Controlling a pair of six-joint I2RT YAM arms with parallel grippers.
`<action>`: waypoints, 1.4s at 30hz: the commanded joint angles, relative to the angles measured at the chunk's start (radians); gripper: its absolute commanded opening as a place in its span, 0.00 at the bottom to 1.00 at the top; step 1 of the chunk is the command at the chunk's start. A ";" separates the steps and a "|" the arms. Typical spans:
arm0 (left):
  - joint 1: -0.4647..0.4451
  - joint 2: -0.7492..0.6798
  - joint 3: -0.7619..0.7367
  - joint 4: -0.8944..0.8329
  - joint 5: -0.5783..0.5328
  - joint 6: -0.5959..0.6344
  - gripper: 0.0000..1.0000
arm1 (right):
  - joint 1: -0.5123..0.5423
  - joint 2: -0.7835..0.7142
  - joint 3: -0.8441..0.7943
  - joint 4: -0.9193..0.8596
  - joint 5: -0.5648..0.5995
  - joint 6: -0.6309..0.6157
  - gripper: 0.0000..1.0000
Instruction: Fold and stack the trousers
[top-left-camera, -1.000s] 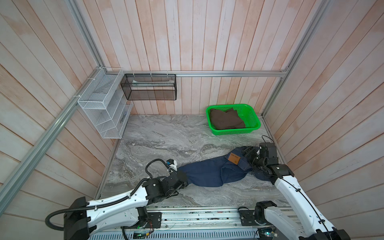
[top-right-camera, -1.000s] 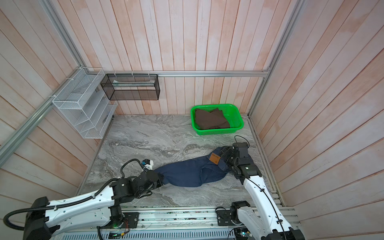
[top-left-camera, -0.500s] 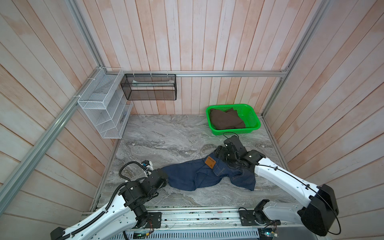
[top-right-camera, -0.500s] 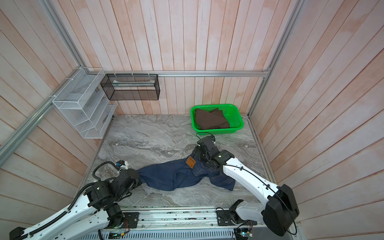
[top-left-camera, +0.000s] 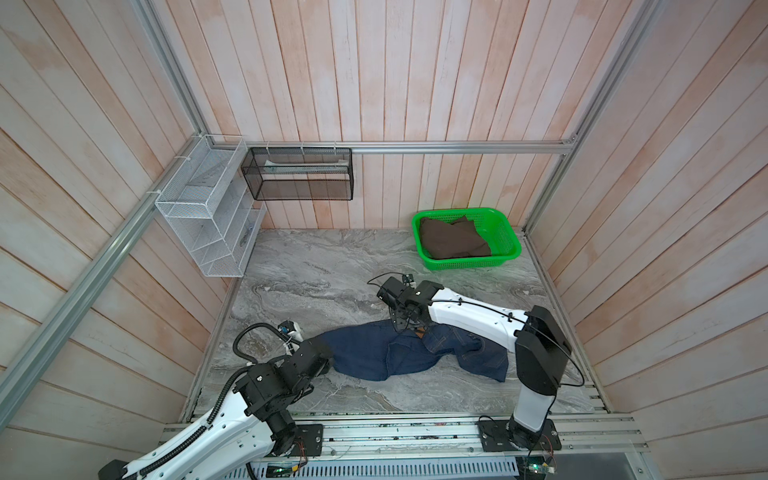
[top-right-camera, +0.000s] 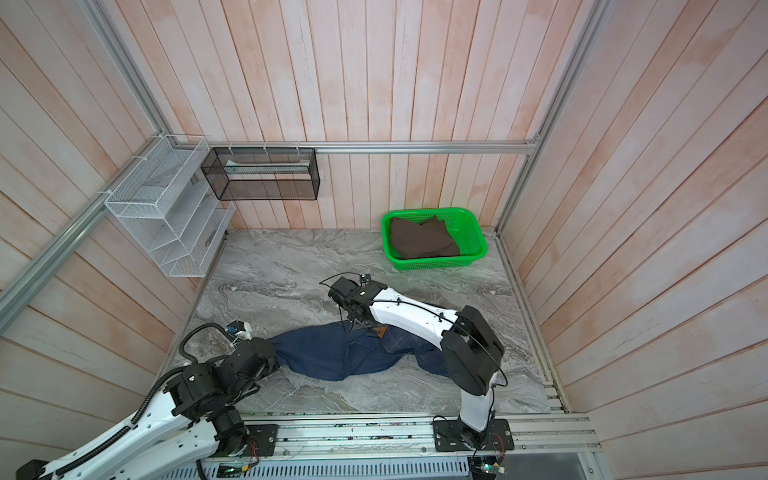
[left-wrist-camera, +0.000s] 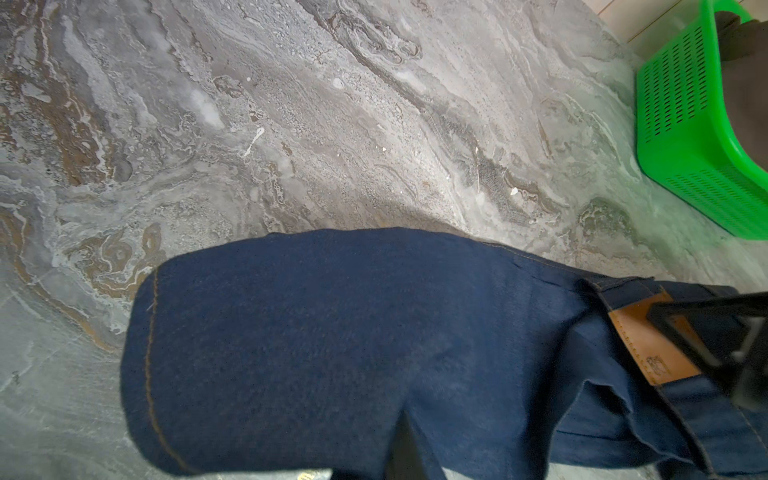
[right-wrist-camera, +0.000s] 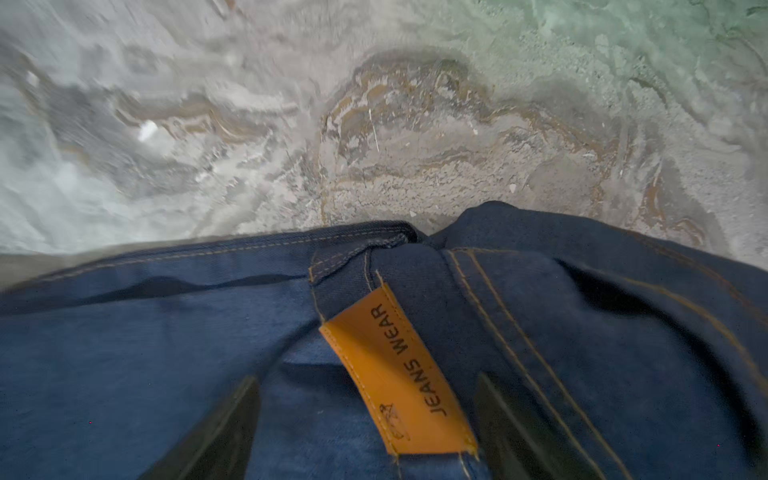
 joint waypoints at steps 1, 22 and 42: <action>0.006 -0.009 0.028 -0.027 -0.054 -0.004 0.00 | 0.002 0.054 0.032 -0.116 0.076 -0.039 0.86; 0.008 -0.051 0.057 -0.074 -0.110 -0.034 0.00 | -0.023 -0.064 -0.005 -0.142 0.243 0.009 0.10; 0.008 -0.100 0.099 -0.207 -0.223 -0.170 0.00 | -1.033 -1.082 -0.805 0.370 -0.167 0.084 0.16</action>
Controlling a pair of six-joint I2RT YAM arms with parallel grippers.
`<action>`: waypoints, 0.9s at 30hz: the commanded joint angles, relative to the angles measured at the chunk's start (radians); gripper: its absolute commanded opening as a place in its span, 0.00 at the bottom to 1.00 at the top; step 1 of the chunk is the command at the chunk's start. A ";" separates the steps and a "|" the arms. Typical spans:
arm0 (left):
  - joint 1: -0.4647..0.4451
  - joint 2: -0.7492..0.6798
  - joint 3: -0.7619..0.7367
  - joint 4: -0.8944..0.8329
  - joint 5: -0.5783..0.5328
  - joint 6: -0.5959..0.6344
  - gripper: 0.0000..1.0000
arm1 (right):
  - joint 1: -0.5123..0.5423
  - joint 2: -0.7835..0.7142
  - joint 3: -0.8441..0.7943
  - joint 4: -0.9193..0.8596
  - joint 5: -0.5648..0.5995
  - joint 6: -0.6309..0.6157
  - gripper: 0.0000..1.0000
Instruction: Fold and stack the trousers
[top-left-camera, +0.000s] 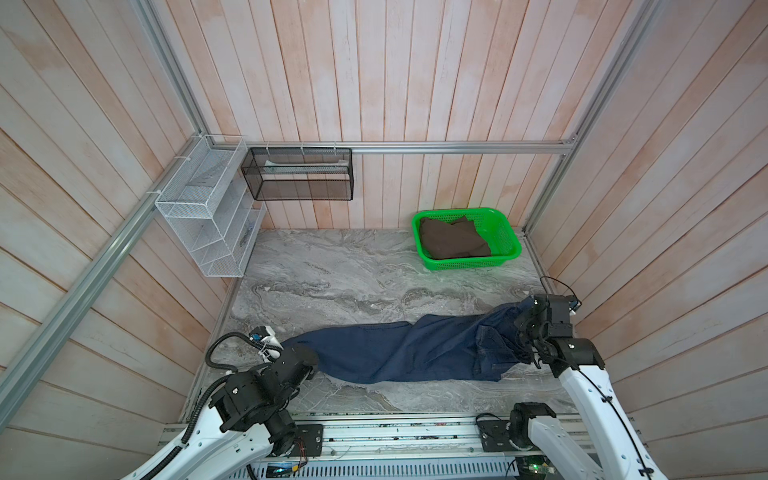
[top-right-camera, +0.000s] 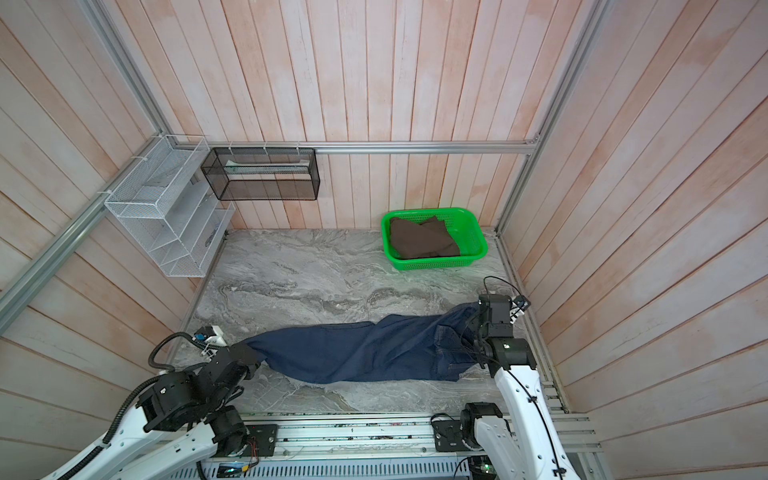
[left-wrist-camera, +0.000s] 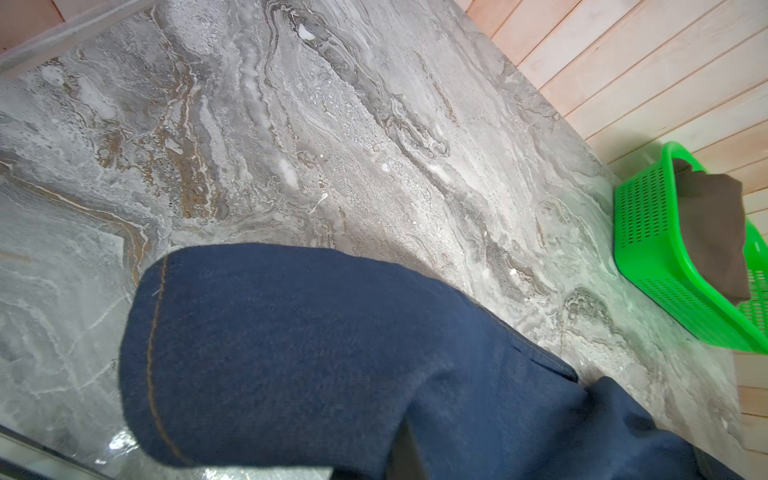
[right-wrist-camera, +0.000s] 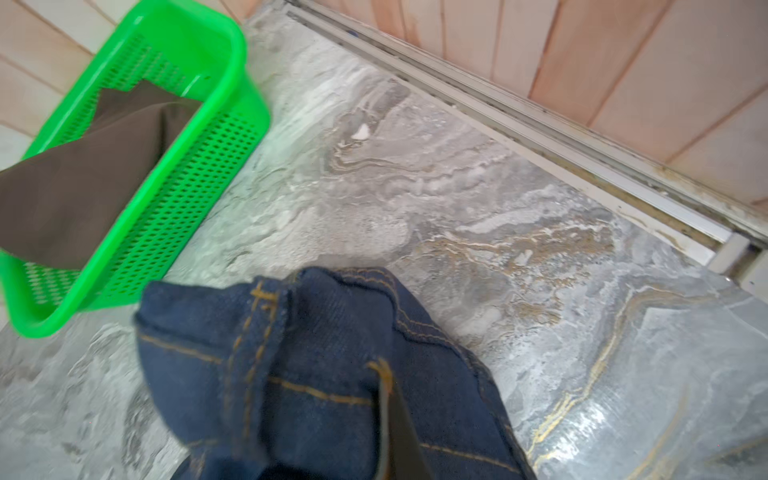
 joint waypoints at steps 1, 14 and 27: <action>0.006 0.012 0.033 -0.033 -0.061 -0.025 0.00 | -0.076 0.004 -0.019 0.077 -0.037 0.001 0.17; 0.006 0.031 0.056 -0.042 -0.054 -0.022 0.17 | -0.127 -0.034 0.069 -0.034 -0.221 0.045 0.72; 0.012 0.067 0.032 0.039 0.007 0.038 0.36 | -0.128 0.015 -0.015 0.015 -0.365 0.119 0.70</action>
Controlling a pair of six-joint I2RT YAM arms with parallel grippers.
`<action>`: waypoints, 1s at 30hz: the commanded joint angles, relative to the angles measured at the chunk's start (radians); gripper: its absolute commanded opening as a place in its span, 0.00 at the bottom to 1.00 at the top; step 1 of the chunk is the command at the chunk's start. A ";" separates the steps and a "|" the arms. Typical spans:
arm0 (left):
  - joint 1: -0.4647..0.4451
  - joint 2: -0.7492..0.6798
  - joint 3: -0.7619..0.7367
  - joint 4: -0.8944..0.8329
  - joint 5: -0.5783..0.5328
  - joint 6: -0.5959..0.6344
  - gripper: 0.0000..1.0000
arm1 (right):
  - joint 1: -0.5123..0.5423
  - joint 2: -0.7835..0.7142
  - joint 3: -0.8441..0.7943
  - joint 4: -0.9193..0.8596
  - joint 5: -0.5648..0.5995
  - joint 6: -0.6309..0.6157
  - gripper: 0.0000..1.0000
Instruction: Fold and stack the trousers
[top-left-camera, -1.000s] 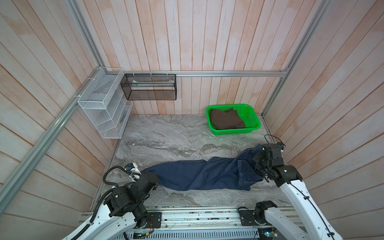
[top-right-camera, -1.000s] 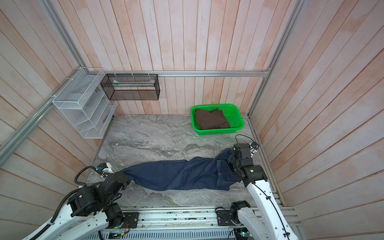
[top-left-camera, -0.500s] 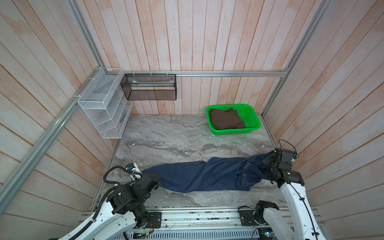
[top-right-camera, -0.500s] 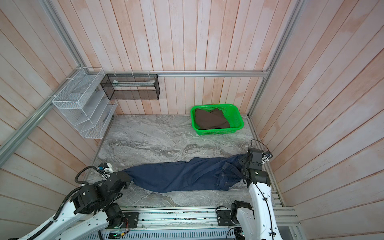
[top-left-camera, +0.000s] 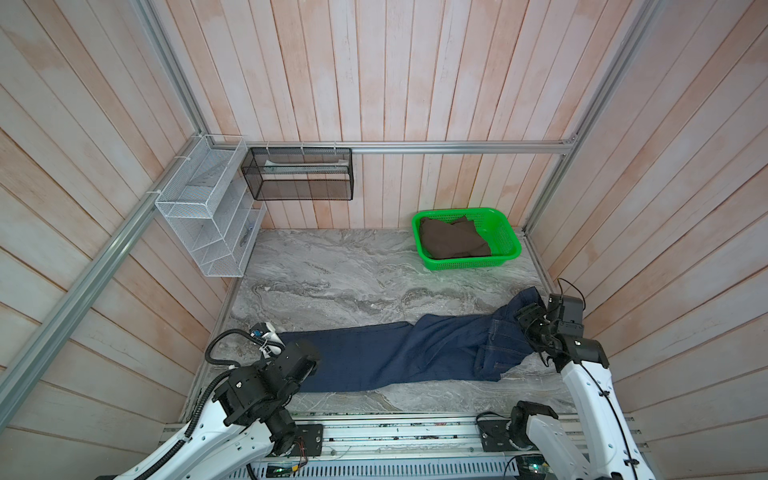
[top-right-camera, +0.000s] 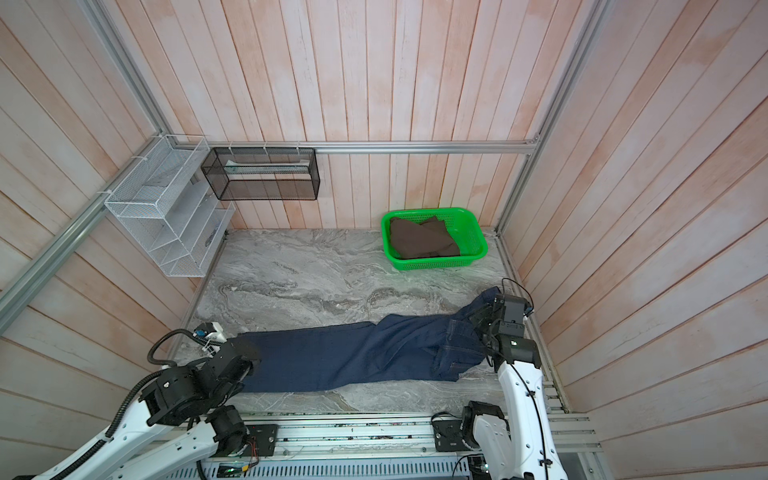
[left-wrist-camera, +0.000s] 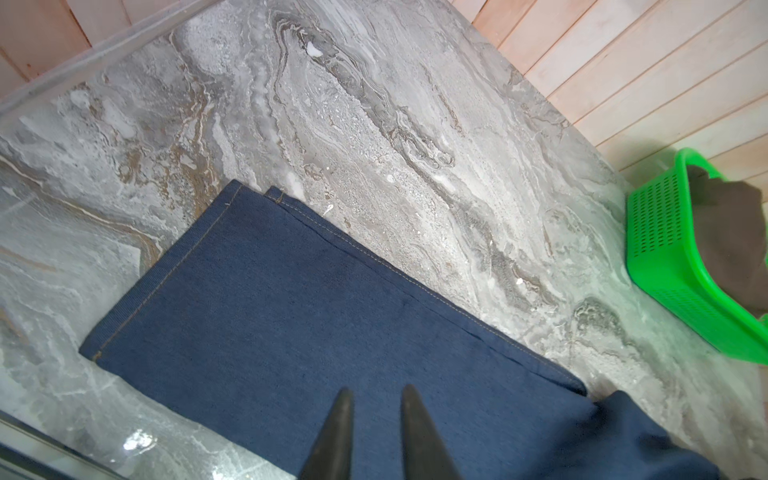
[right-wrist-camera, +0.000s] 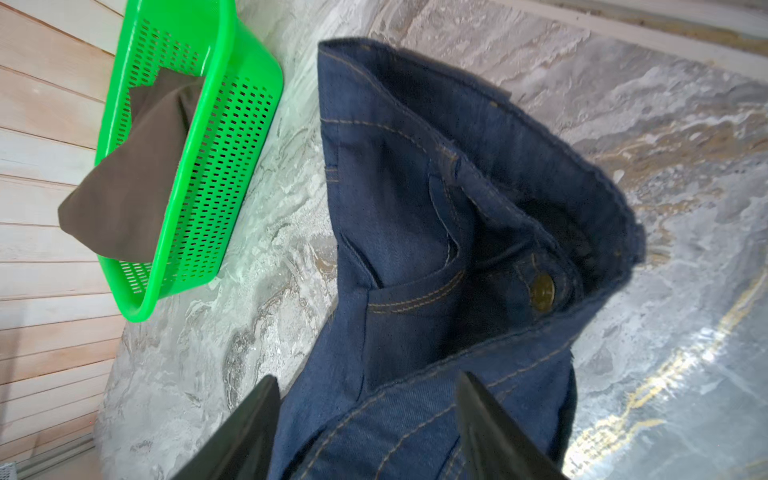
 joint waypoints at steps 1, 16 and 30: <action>0.005 0.026 -0.025 0.079 0.059 0.045 0.39 | -0.011 -0.006 -0.021 0.000 -0.023 0.027 0.70; -0.071 0.330 -0.147 0.537 0.355 0.127 0.50 | -0.124 -0.041 -0.005 -0.059 -0.159 -0.005 0.65; -0.117 0.393 -0.221 0.725 0.428 0.071 0.59 | 0.712 0.083 0.032 -0.008 0.119 0.349 0.64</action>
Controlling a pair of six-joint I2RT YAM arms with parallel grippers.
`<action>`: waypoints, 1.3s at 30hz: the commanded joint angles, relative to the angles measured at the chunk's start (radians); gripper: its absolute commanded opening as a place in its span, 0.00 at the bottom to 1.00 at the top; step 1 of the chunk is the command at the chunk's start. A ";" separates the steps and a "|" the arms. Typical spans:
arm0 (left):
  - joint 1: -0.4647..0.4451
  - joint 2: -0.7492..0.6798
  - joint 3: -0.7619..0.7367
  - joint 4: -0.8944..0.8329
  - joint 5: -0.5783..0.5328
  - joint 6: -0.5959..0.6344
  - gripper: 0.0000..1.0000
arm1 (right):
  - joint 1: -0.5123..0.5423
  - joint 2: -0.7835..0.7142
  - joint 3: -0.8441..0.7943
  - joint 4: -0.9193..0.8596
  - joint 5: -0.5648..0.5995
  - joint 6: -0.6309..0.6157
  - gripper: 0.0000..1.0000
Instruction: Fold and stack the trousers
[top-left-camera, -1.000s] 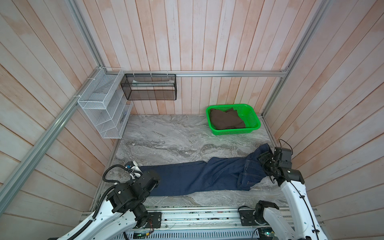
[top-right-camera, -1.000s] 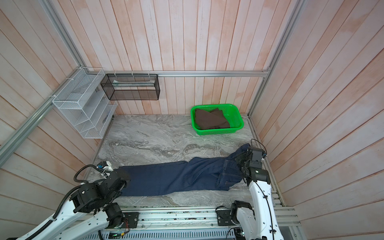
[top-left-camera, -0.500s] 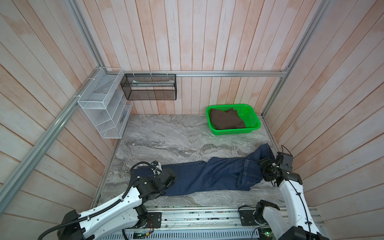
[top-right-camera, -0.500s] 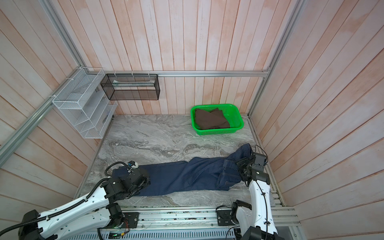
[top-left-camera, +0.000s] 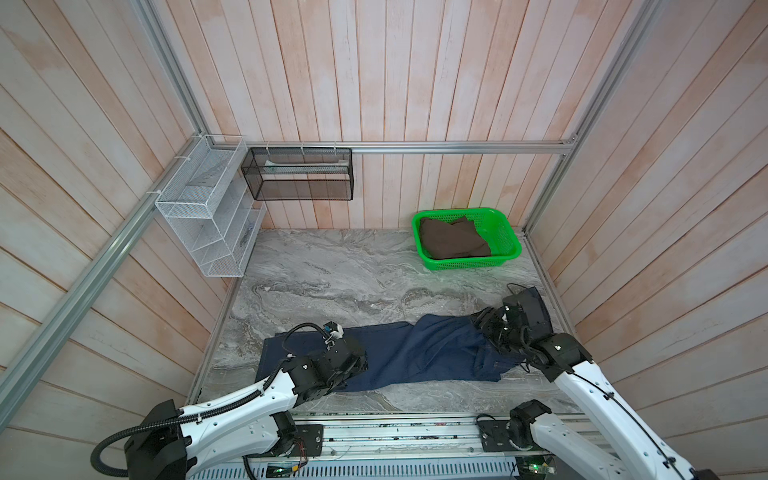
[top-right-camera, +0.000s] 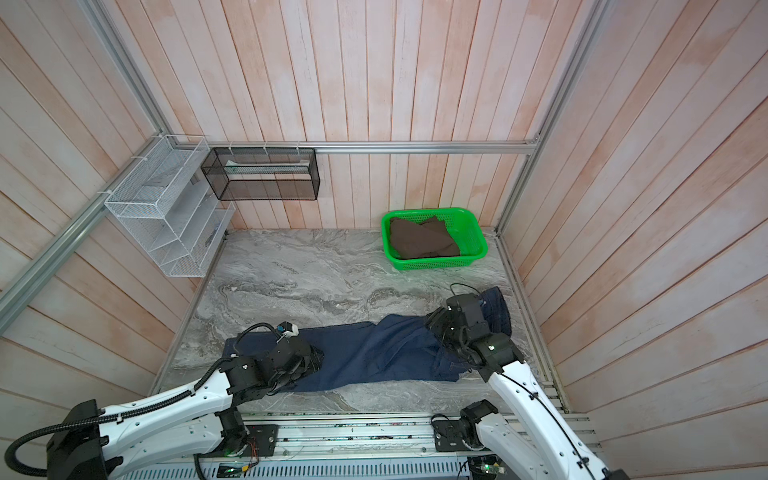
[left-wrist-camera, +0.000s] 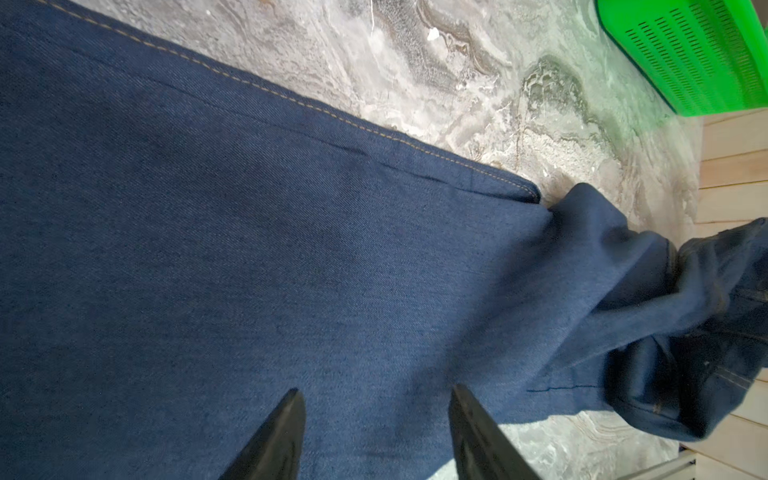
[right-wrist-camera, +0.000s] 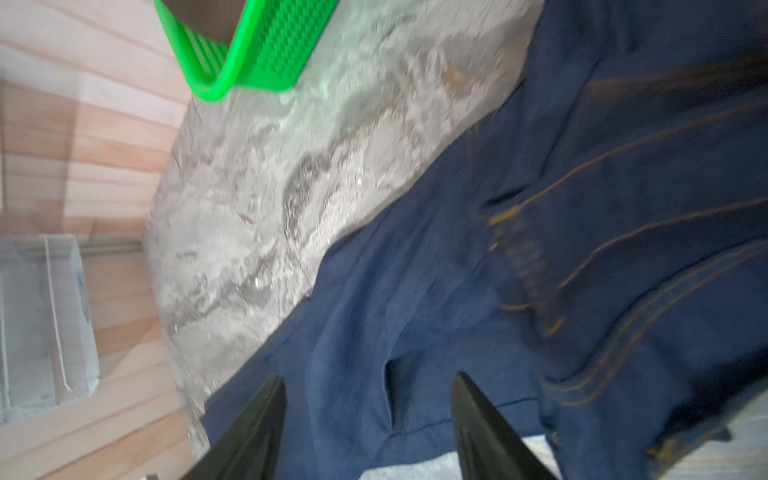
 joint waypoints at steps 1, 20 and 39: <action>-0.003 -0.001 -0.006 0.035 0.002 -0.017 0.59 | 0.068 0.061 -0.044 0.051 0.056 0.118 0.64; -0.003 -0.035 -0.003 0.020 -0.022 0.007 0.59 | -0.492 -0.268 -0.130 -0.273 0.282 -0.088 0.73; -0.003 -0.090 -0.004 -0.056 -0.082 0.008 0.63 | -0.494 0.179 0.168 -0.152 0.203 0.004 0.75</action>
